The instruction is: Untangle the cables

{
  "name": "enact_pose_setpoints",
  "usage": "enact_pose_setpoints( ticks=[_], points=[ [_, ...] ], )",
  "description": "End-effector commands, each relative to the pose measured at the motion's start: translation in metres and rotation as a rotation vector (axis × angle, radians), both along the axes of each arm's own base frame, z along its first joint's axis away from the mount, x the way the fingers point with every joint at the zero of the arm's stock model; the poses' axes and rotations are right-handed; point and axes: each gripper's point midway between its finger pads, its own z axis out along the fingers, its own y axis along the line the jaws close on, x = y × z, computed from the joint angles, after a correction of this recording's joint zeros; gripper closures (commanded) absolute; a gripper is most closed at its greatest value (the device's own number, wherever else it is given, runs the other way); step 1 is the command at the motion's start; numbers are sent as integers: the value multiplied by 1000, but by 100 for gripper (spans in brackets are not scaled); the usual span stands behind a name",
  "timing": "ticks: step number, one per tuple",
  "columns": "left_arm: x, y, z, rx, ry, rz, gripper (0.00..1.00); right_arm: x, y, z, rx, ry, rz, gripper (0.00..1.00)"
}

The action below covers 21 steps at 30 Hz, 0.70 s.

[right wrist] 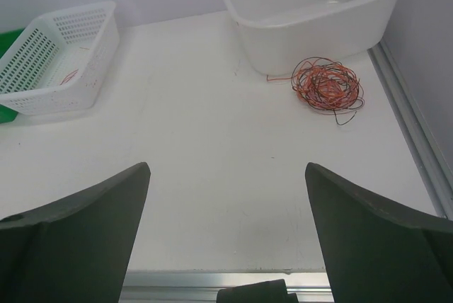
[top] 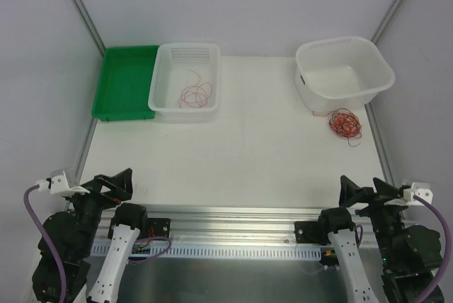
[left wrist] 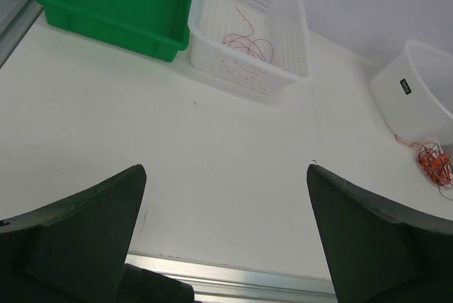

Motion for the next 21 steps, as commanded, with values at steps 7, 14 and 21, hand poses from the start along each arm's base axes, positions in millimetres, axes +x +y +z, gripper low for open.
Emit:
enact_pose_setpoints(
  ticks=[7,14,21],
  points=[
    [-26,-1,8,-51,-165,-25,1,-21,28,-1,53,-79,165,3],
    [-17,-9,7,-67,-159,-60,1,19,73,-29,106,186,361,3],
    [13,-31,-1,-87,-88,-145,1,75,45,-74,80,532,102,3]
  ],
)
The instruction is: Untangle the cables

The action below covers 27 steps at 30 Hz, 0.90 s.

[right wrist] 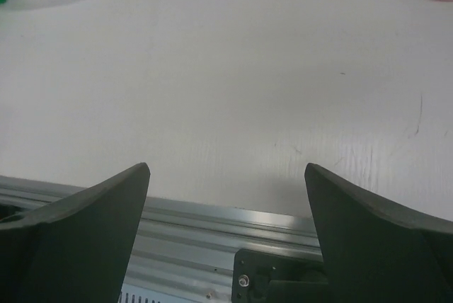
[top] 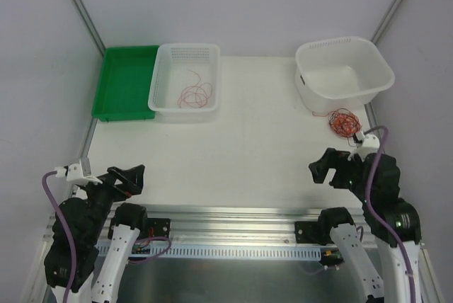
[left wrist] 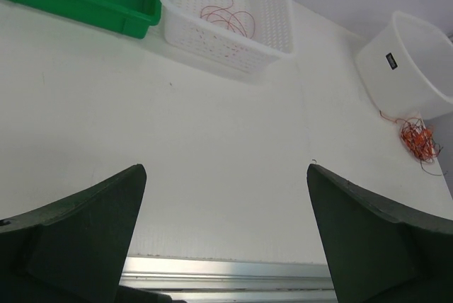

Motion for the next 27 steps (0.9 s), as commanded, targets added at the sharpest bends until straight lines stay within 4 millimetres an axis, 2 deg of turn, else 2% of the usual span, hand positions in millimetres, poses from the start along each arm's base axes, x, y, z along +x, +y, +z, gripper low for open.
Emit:
enact_pose_setpoints(
  ticks=[1,3,4,6,7,8,9,10,11,12,13,16,17,19,20,22,23,24,25,26,27],
  points=[
    [3,-15,16,-51,-118,-71,1,32,-21,-11,-69,137,-156,3],
    [12,-20,14,-43,-106,-95,1,52,-32,-16,-106,158,-238,3],
    [21,-21,7,-26,-81,-96,1,60,-31,-16,-103,153,-244,3],
    [27,-28,8,-20,-100,-131,1,73,-25,-21,-96,165,-222,3],
    [38,-31,-4,-12,-49,-138,1,86,-21,-21,-89,167,-215,3],
    [42,-32,-4,-9,-58,-141,1,93,-18,-24,-73,179,-223,3],
    [46,-33,-9,-4,-49,-144,1,104,-20,-23,-73,169,-248,3],
    [52,-34,-21,0,-22,-148,1,113,-23,-33,-87,206,-278,3],
    [54,-35,-26,0,-16,-150,1,120,-26,-34,-82,206,-318,3],
    [57,-36,-30,-4,-15,-154,1,132,-35,-30,-100,172,-371,3],
    [59,-40,-42,-22,7,-166,1,140,-40,-38,-119,193,-411,3],
    [57,-43,-38,-9,-18,-189,1,162,-69,-33,-141,142,-606,3],
    [59,-39,-40,-5,-14,-163,1,169,-78,-41,-151,166,-654,3],
    [60,-36,-41,-10,-13,-148,1,187,-86,-37,-108,137,-715,3],
    [59,-39,-41,-13,-13,-163,1,195,-96,-47,-105,164,-759,3],
    [59,-42,-41,-9,-15,-181,1,213,-107,-48,-51,141,-822,3],
    [59,-43,-40,-9,-16,-189,1,223,-108,-61,-50,169,-830,2],
    [59,-43,-41,-7,-15,-191,1,234,-108,-63,-31,157,-834,2],
    [60,-43,-41,-5,-14,-193,1,242,-118,-62,-22,153,-860,1],
    [59,-45,-41,-6,-12,-200,1,252,-122,-75,-27,177,-869,1],
    [60,-45,-42,-5,-8,-202,1,258,-126,-79,-24,180,-878,1]
  ],
)
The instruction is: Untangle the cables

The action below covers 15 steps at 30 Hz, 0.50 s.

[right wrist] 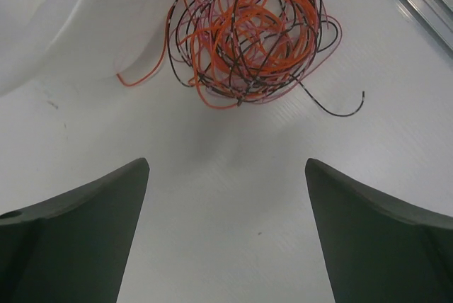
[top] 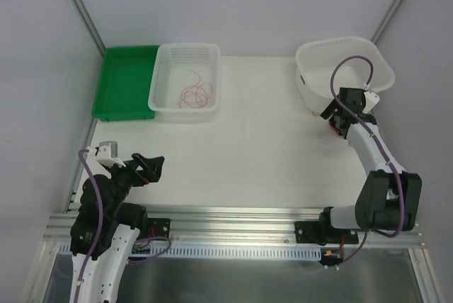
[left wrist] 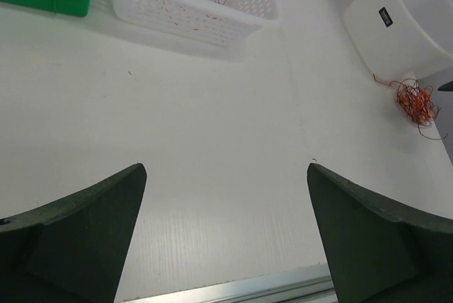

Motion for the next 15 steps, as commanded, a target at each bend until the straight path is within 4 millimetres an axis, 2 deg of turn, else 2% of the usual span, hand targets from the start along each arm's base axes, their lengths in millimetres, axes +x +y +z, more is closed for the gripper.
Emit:
enact_pose_setpoints(
  ticks=[1,2,3,4,5,6,7,8,13,15],
  points=[
    [2,-8,11,3,-51,-48,1,48,-23,20,19,-157,-97,4],
    [2,-8,11,2,-50,-51,1,58,-24,17,46,-179,-90,5],
    [3,-9,11,4,-45,-56,1,63,-27,5,69,-165,-98,6],
    [3,-9,11,3,-46,-56,1,65,-37,-1,105,-177,-143,8],
    [3,-9,10,4,-43,-56,1,66,-38,-9,137,-174,-147,10],
    [4,-9,10,4,-43,-56,1,72,-42,-8,149,-205,-156,12],
    [3,-9,10,4,-45,-56,1,74,-49,-18,157,-194,-171,15],
    [3,-9,10,3,-45,-57,1,79,-50,-17,166,-204,-166,15],
    [4,-9,9,5,-37,-53,1,85,-55,-49,237,-108,-187,15],
    [4,-8,9,7,-38,-52,1,82,-52,-59,274,-92,-195,19]
  ],
)
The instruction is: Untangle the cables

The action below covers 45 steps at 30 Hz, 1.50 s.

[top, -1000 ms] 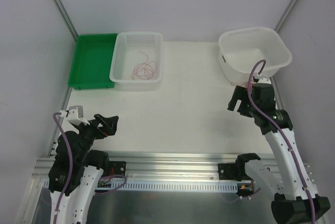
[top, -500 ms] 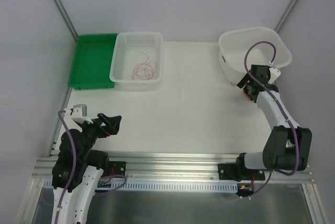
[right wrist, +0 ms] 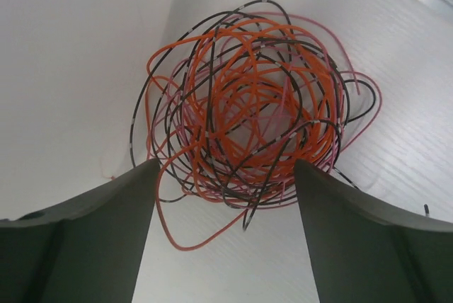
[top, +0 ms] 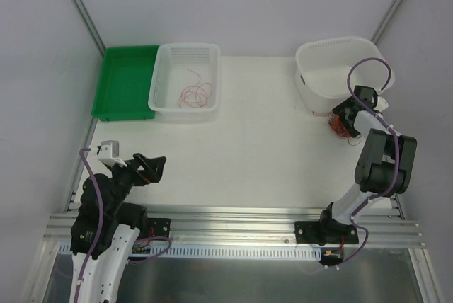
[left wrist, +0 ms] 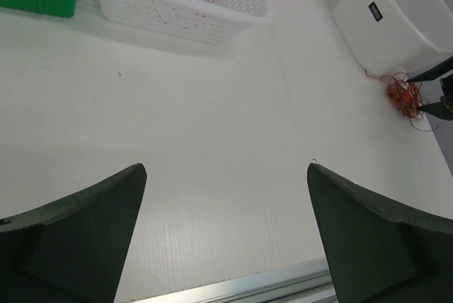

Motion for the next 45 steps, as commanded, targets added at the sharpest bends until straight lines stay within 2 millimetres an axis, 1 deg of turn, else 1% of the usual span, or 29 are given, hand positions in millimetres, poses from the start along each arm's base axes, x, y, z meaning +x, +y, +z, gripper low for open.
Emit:
enact_pose_setpoints(
  ticks=[1,5,7,9,11,12,13,14,15,16,18,19,21,22,23,24,26,27,29,30,32,33,36,37,39,40,41,44,45],
  points=[
    [5,-1,5,13,-25,-11,1,15,3,5,78,-59,-17,22],
    [6,-2,4,14,-16,-15,1,0,11,-9,120,-21,-29,38],
    [6,-3,4,15,-14,-19,1,-12,17,-16,139,-2,-39,53],
    [6,-4,3,15,-7,-26,1,-20,26,-9,144,-15,-23,65],
    [6,-5,3,14,-4,-31,1,-36,36,-11,140,5,-3,72],
    [6,-6,3,13,-3,-35,1,-39,46,1,132,-21,24,79],
    [6,-6,2,12,2,-36,1,-43,54,3,131,-23,45,83],
    [7,-6,1,14,4,-38,1,-57,62,-5,133,2,59,86],
    [7,-7,0,14,10,-41,1,-61,69,0,125,-7,82,92],
    [7,-8,1,13,11,-46,1,-65,85,10,116,-37,131,94],
    [8,-10,-2,12,23,-54,1,-83,109,9,116,-28,204,99],
    [8,-10,-2,12,29,-56,1,-86,123,22,114,-73,251,99],
    [9,-12,-4,12,40,-65,1,-98,147,21,126,-81,326,99],
    [9,-13,-4,11,44,-73,1,-102,170,33,128,-118,408,99],
    [9,-14,-5,9,49,-75,1,-106,182,36,131,-127,456,99],
    [9,-14,-6,8,52,-78,1,-114,206,41,128,-139,550,99],
    [9,-15,-5,7,51,-81,1,-122,231,55,128,-172,651,99],
    [8,-15,-6,5,51,-82,1,-130,253,63,121,-189,751,99],
    [8,-15,-5,4,48,-82,1,-139,278,75,120,-217,863,99],
    [8,-15,-6,4,50,-84,1,-150,299,81,110,-232,961,99],
    [8,-16,-6,3,52,-89,1,-156,318,95,99,-263,1040,99],
    [8,-17,-5,2,50,-95,1,-165,330,93,96,-250,1089,99],
    [8,-21,-8,3,63,-119,1,-174,340,84,83,-212,1126,98],
    [9,-22,-9,1,73,-123,1,-174,337,77,71,-190,1108,96],
    [10,-24,-10,1,93,-133,1,-178,329,60,47,-143,1083,82],
    [10,-24,-11,-4,101,-132,1,-179,322,54,19,-119,1060,70],
    [12,-26,-13,-21,118,-128,1,-182,318,49,5,-103,1062,46],
    [14,-36,-19,-74,167,-166,1,-189,305,49,-51,-83,1066,25],
    [15,-39,-21,-89,184,-176,1,-193,303,52,-65,-87,1077,22]
  ],
)
